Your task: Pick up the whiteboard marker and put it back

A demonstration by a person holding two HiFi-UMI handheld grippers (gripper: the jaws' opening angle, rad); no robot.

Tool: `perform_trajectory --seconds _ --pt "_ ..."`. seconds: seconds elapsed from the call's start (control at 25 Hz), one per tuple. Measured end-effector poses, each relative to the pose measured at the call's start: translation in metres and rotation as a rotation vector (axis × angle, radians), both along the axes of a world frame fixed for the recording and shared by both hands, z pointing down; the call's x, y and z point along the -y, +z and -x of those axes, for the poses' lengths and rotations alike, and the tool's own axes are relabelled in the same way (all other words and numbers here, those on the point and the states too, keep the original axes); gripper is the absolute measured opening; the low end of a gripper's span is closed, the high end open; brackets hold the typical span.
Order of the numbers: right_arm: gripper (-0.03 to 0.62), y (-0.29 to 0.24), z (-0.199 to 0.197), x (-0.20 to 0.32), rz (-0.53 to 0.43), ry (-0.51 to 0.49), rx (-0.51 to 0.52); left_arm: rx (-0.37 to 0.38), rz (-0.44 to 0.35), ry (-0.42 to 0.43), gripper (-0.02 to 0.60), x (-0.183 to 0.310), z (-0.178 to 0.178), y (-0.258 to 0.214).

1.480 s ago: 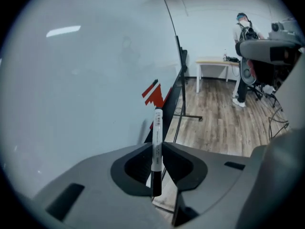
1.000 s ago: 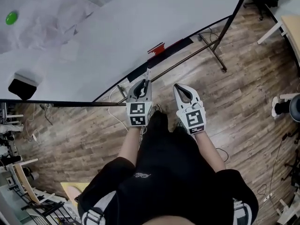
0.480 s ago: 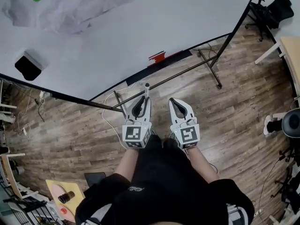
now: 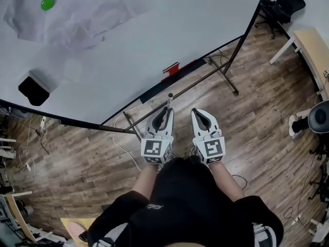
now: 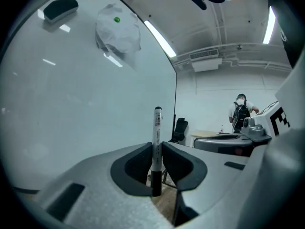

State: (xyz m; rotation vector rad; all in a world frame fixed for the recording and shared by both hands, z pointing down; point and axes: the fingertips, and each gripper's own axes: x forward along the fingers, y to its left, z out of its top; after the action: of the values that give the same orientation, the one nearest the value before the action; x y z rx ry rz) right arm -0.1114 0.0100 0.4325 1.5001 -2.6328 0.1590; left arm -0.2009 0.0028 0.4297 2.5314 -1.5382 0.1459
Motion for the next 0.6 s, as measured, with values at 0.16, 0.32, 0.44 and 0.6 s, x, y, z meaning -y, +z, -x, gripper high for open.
perform_trajectory --seconds 0.16,0.32,0.44,0.6 --pt "0.005 0.003 -0.007 -0.004 0.012 0.066 -0.023 -0.044 0.014 0.053 0.067 0.005 -0.004 0.006" --pt "0.004 0.006 -0.028 -0.009 0.016 0.147 -0.047 -0.042 0.001 0.149 0.067 0.007 -0.026 0.01" --pt "0.003 0.01 -0.045 -0.014 0.027 0.192 -0.05 -0.042 0.011 0.181 0.067 0.01 -0.04 0.015" --pt "0.005 0.015 -0.063 -0.007 0.031 0.199 -0.037 -0.032 0.018 0.198 0.067 0.017 -0.06 0.018"
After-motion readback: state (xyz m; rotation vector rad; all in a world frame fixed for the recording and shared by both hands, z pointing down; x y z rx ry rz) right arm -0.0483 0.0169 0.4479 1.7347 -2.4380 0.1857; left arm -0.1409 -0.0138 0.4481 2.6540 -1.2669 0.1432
